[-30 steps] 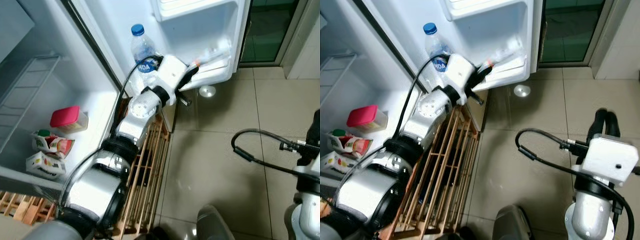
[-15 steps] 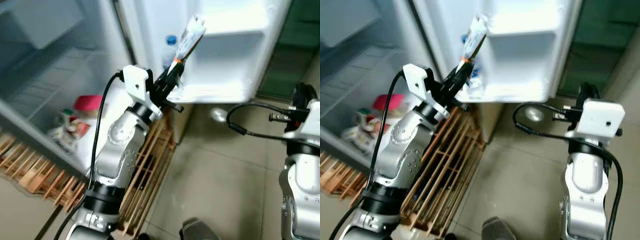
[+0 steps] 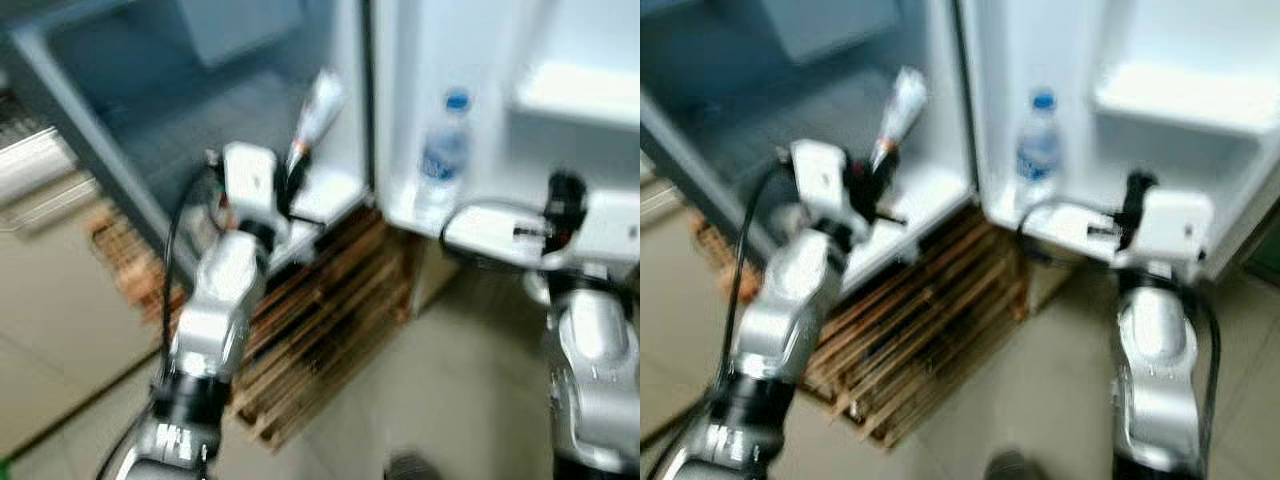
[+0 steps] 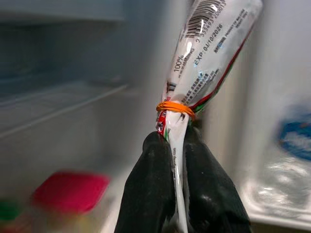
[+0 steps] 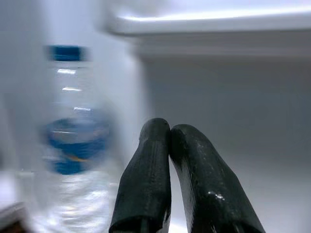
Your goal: Restocking fridge
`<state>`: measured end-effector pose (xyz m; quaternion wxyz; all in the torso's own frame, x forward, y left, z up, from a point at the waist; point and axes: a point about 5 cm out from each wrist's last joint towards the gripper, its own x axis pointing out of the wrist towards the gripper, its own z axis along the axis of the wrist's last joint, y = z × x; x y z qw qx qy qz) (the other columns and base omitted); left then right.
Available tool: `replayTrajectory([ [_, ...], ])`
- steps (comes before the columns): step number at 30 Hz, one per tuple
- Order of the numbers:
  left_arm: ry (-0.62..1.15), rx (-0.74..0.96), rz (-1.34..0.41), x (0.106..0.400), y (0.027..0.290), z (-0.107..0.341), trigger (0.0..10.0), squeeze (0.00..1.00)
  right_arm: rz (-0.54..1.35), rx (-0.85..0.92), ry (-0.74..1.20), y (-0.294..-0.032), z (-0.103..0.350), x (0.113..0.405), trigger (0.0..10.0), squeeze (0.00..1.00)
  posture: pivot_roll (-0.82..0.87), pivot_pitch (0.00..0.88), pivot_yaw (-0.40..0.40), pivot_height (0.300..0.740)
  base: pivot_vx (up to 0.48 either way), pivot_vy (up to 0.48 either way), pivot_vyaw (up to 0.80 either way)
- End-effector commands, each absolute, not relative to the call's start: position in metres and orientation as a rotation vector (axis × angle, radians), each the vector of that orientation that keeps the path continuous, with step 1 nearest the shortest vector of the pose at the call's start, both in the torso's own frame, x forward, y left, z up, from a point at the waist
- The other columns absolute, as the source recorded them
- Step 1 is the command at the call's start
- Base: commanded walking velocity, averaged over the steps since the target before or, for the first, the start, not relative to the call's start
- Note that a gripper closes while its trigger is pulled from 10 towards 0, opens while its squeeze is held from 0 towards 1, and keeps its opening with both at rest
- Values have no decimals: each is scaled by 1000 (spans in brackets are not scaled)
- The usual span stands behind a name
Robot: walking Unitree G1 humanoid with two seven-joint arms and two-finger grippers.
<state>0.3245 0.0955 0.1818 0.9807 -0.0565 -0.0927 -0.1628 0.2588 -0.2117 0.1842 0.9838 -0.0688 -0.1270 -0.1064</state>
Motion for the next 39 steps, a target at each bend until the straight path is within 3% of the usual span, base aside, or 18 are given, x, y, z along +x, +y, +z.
replayTrajectory([
  [1, -164, -126, -232, 326, 116, 177, 10000, 0, -166, -113, -256, -202, 181, 260, 10000, 514, -254, 0, 112, 740, 0, 0, 594],
  [9, -180, -108, -247, 320, 109, 177, 10000, 0, -116, -126, -235, -197, 175, 260, 10000, 612, -246, 0, 89, 740, 0, 0, 598],
  [19, -216, -101, -341, 322, 91, 185, 10000, 0, -123, -154, -234, -195, 174, 262, 10000, 525, -256, 0, 96, 740, 167, -268, 181],
  [30, -201, -142, -331, 325, 90, 184, 10000, 0, -113, -164, -230, -195, 173, 260, 10000, 529, -259, 1, 94, 740, 334, -318, 0],
  [39, -111, -148, -227, 334, 96, 173, 10000, 0, -55, -182, -232, -186, 171, 260, 10000, 588, -258, 0, 92, 740, 0, 0, 758],
])
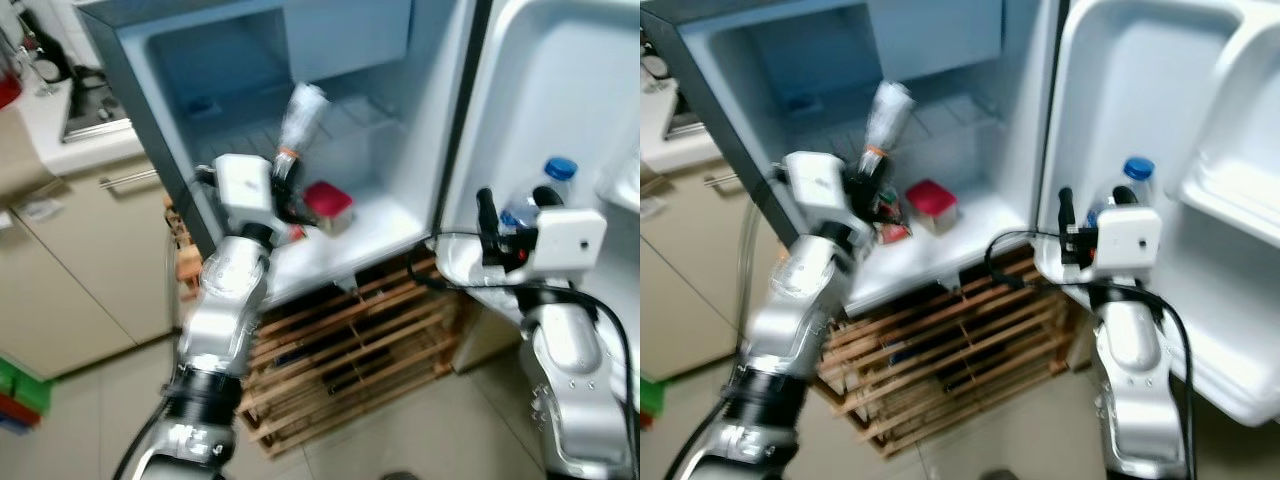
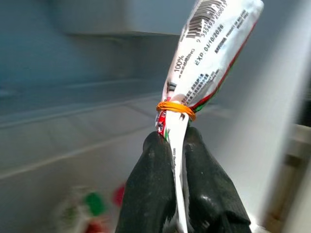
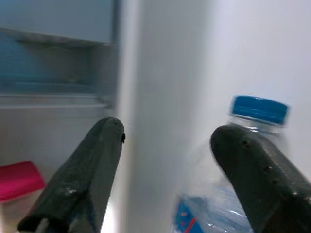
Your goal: Restocking fridge
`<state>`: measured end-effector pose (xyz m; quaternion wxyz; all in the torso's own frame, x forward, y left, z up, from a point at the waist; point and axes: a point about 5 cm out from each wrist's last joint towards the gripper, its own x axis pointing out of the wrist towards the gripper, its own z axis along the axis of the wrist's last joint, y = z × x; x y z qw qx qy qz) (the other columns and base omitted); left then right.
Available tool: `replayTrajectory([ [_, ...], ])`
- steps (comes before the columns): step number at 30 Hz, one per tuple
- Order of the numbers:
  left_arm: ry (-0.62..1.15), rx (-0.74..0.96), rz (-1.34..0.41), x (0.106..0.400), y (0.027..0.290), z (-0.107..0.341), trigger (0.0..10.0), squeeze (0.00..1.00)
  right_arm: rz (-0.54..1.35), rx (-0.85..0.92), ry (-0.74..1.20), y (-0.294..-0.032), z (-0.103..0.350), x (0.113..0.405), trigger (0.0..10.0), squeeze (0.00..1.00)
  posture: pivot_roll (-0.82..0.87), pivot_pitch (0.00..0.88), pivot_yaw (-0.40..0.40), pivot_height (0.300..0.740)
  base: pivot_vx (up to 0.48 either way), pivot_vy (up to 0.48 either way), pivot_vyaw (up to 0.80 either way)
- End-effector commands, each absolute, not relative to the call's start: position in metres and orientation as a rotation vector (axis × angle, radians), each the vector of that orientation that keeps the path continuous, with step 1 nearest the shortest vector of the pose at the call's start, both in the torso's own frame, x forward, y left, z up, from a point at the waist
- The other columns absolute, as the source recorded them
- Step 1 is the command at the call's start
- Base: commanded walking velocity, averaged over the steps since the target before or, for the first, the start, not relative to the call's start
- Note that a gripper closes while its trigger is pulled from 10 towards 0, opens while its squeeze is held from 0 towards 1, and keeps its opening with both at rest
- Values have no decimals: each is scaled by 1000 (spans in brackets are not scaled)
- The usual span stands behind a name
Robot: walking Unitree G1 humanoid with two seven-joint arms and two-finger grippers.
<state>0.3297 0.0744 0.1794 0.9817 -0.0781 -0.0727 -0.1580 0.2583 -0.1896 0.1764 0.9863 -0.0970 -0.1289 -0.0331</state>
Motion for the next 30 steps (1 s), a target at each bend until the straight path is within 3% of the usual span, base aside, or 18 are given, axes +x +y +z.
replayTrajectory([
  [1, -97, -164, -227, 336, 94, 172, 10000, 0, -52, -185, -231, -186, 171, 260, 10000, 584, -259, 0, 92, 740, 0, 0, 731],
  [6, -96, -194, -250, 337, 83, 176, 10000, 0, -54, -186, -213, -186, 168, 260, 10000, 565, -272, 0, 94, 740, 0, 0, 703],
  [12, -65, -234, -269, 346, 73, 176, 10000, 0, -52, -190, -215, -187, 168, 259, 10000, 545, -283, 0, 94, 740, 0, 0, 0],
  [19, 5, -337, -166, 374, 87, 175, 10000, 0, -59, -199, -214, -187, 167, 254, 10000, 549, -304, 0, 103, 740, 0, 0, 0],
  [25, -49, -350, -180, 391, 83, 194, 10000, 0, -57, -219, -219, -185, 168, 248, 10000, 549, -326, 1, 106, 740, 0, 0, 0],
  [30, -45, -377, -131, 407, 91, 207, 10000, 0, -67, -221, -218, -182, 167, 233, 10000, 549, -361, 61, 116, 740, 0, 0, 0],
])
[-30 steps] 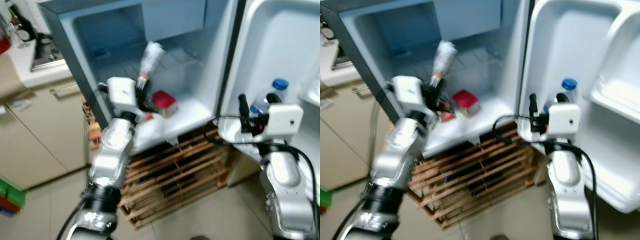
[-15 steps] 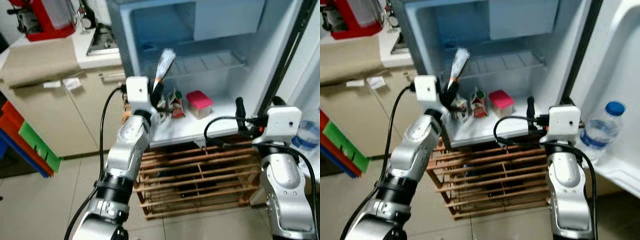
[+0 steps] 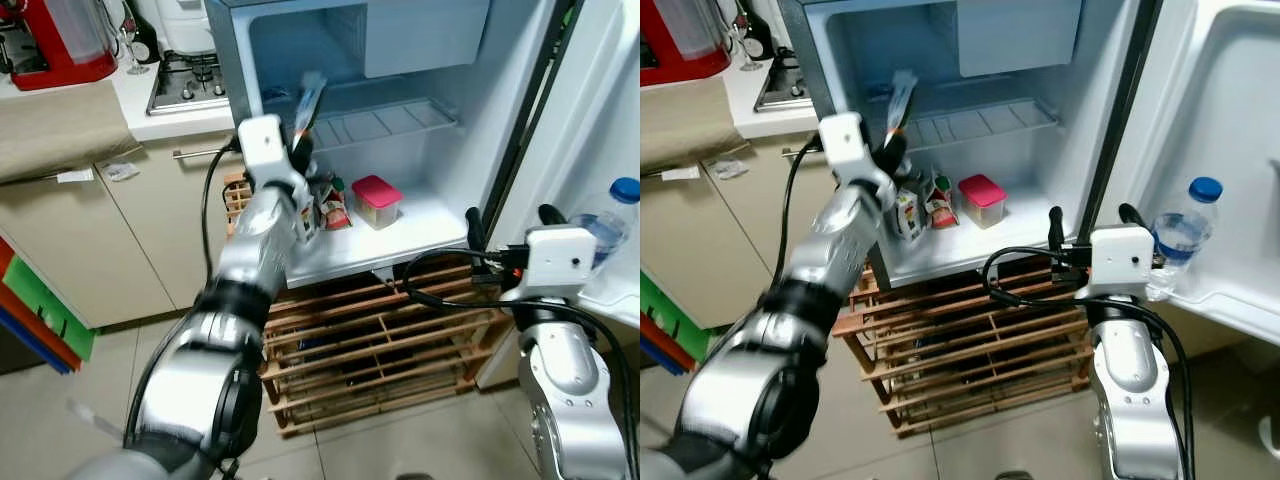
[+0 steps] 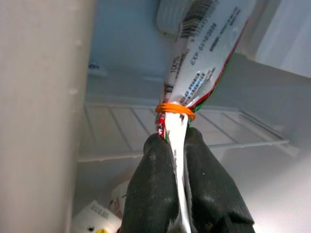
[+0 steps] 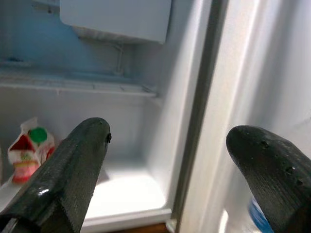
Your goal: Restocking fridge
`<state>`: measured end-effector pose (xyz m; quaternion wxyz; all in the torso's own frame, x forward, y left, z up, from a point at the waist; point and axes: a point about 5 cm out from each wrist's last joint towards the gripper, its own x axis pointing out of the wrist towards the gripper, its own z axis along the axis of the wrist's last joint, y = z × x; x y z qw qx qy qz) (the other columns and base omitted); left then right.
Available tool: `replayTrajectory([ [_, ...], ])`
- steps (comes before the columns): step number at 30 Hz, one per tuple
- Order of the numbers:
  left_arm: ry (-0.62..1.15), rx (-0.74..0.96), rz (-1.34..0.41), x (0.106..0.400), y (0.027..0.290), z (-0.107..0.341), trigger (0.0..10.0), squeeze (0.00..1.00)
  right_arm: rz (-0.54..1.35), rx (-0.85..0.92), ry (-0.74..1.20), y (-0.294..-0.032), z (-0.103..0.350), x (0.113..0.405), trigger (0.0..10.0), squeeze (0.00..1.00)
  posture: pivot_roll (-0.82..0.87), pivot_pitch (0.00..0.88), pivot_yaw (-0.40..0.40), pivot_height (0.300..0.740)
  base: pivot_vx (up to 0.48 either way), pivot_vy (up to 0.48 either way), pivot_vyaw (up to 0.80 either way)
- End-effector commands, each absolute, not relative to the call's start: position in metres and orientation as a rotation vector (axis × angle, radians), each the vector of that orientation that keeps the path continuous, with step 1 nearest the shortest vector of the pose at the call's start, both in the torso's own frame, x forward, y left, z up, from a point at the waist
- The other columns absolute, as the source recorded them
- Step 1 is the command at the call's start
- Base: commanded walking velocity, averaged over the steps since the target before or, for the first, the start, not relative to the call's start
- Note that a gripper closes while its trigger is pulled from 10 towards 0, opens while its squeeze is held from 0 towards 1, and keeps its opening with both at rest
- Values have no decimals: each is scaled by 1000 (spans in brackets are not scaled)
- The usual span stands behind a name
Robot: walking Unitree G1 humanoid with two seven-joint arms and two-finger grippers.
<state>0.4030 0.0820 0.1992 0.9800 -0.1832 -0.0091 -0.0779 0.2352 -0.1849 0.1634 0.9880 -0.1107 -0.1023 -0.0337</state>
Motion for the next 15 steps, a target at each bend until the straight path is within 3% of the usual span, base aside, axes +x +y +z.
replayTrajectory([
  [1, -44, -387, -121, 409, 93, 209, 10000, 0, -64, -223, -218, -181, 167, 230, 10000, 549, -361, 61, 116, 740, 0, 0, 0],
  [5, 7, -493, -2, 420, 114, 224, 10000, 0, -60, -227, -190, -176, 168, 206, 10000, 549, -417, 128, 127, 740, 0, 0, 0],
  [10, 30, -594, 17, 425, 118, 237, 10000, 0, -80, -226, -140, -178, 165, 183, 10000, 553, -449, 173, 133, 740, 0, 0, 0],
  [13, 60, -666, -15, 426, 107, 243, 10000, 0, -87, -232, -112, -179, 164, 173, 10000, 549, -470, 203, 135, 740, 0, 0, 0],
  [15, 154, -768, -92, 422, 76, 237, 10000, 0, -100, -228, -86, -179, 163, 166, 10000, 549, -478, 222, 128, 740, 0, 0, 0],
])
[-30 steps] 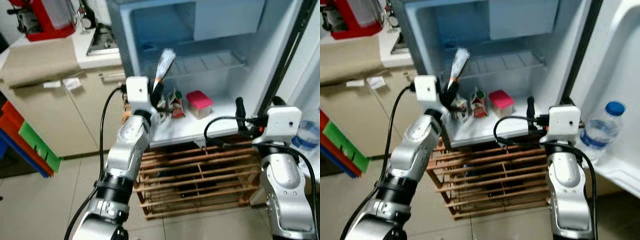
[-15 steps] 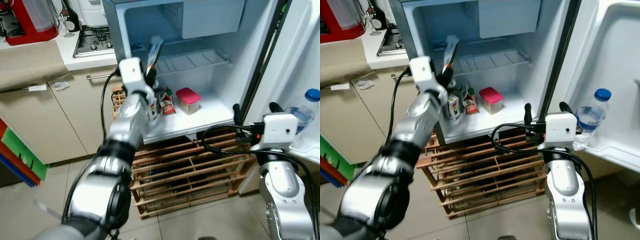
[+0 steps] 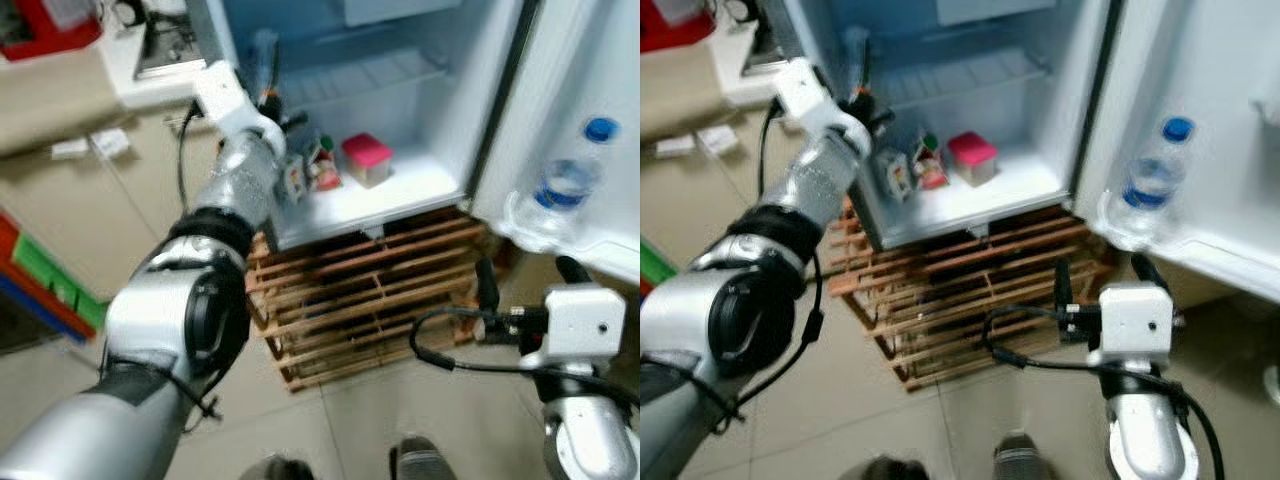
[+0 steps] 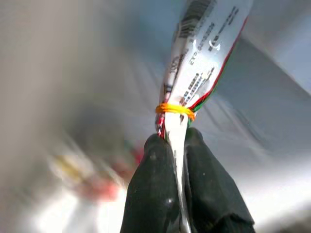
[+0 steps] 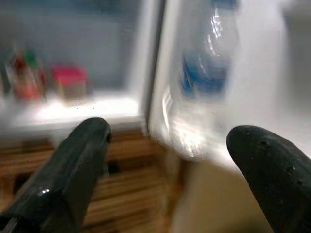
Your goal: Restocking fridge
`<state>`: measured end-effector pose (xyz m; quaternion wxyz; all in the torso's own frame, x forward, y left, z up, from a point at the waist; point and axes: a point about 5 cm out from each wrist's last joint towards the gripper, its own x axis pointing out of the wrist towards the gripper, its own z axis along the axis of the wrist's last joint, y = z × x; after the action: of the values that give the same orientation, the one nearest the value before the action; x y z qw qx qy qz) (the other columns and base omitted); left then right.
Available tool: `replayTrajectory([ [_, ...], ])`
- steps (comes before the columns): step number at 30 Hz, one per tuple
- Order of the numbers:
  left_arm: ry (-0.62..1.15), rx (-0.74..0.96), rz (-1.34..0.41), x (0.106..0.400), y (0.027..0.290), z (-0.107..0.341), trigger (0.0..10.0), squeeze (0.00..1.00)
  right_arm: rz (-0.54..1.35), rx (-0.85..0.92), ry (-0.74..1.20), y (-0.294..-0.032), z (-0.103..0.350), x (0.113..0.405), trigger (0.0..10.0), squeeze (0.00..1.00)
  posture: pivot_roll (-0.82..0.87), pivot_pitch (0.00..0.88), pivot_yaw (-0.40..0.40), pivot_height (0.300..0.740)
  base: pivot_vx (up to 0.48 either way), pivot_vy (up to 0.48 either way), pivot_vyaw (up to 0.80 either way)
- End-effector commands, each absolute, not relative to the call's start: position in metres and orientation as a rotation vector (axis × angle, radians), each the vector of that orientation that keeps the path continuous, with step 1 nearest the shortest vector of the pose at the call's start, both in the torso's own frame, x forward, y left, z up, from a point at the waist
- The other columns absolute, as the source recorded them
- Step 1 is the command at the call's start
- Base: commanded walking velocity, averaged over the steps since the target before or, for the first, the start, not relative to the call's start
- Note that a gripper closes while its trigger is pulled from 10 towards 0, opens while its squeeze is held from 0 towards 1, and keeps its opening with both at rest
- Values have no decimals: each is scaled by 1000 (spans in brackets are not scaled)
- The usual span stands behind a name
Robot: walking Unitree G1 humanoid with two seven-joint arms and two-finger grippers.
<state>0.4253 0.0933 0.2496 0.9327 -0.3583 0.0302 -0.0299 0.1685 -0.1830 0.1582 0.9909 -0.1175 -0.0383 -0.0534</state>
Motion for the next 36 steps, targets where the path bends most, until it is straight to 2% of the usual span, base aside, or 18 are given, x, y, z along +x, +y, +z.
replayTrajectory([
  [1, 165, -756, -121, 420, 65, 237, 10000, 0, -103, -226, -81, -179, 163, 165, 10000, 549, -478, 222, 128, 740, 0, 0, 0],
  [3, 157, -696, -181, 416, 46, 238, 10000, 0, -101, -227, -74, -178, 164, 163, 10000, 553, -484, 231, 121, 740, 0, 0, 0],
  [5, 108, -561, -246, 410, 28, 237, 10000, 0, -94, -245, -78, -176, 167, 161, 10000, 553, -485, 237, 116, 740, 0, 0, 0],
  [6, 108, -561, -246, 410, 28, 237, 10000, 0, -94, -245, -78, -176, 167, 161, 10000, 553, -485, 237, 116, 740, 0, 0, 0],
  [7, 60, -434, -254, 402, 23, 228, 10000, 0, -92, -255, -81, -177, 168, 161, 10000, 549, -477, 237, 112, 740, 0, 0, 0],
  [10, 38, -404, -243, 399, 23, 224, 10000, 0, -95, -255, -81, -178, 169, 162, 10000, 549, -476, 236, 112, 740, 0, 0, 0],
  [12, -135, -338, -288, 370, 42, 216, 10000, 0, -139, -259, -103, -184, 172, 164, 10000, 549, -444, 215, 118, 740, 0, 0, 0],
  [13, -135, -338, -288, 370, 42, 216, 10000, 0, -139, -259, -103, -184, 172, 164, 10000, 549, -444, 215, 118, 740, 0, 0, 0],
  [15, -239, -238, -339, 341, 60, 202, 10000, 0, -201, -237, -116, -192, 174, 168, 10000, 549, -419, 195, 120, 740, 0, 0, 0],
  [16, -239, -238, -339, 341, 60, 202, 10000, 0, -201, -237, -116, -192, 174, 168, 10000, 549, -419, 195, 120, 740, 0, 0, 0],
  [21, -166, -106, -277, 296, 109, 157, 10000, 0, -257, -212, -144, -208, 169, 179, 10000, 553, -311, 112, 97, 740, 0, 0, 0],
  [25, -216, -5, -276, 273, 107, 162, 10000, 0, -206, -218, -150, -206, 164, 192, 10000, 553, -263, 62, 64, 740, 0, 0, 0],
  [28, -193, 8, -251, 279, 101, 162, 10000, 0, -167, -192, -157, -204, 161, 216, 10000, 576, -218, 13, 28, 740, 0, -160, 225],
  [30, -183, -11, -237, 282, 102, 163, 10000, 0, -159, -177, -159, -204, 160, 221, 10000, 592, -218, 13, 28, 740, 0, -465, 788],
  [31, -169, -36, -211, 294, 104, 163, 10000, 0, -132, -169, -172, -201, 162, 235, 10000, 624, -201, 0, 22, 740, 0, -420, 769],
  [36, -157, -58, -199, 310, 101, 166, 10000, 0, -110, -167, -194, -194, 164, 251, 10000, 663, -193, 0, 27, 740, 159, -406, 750],
])
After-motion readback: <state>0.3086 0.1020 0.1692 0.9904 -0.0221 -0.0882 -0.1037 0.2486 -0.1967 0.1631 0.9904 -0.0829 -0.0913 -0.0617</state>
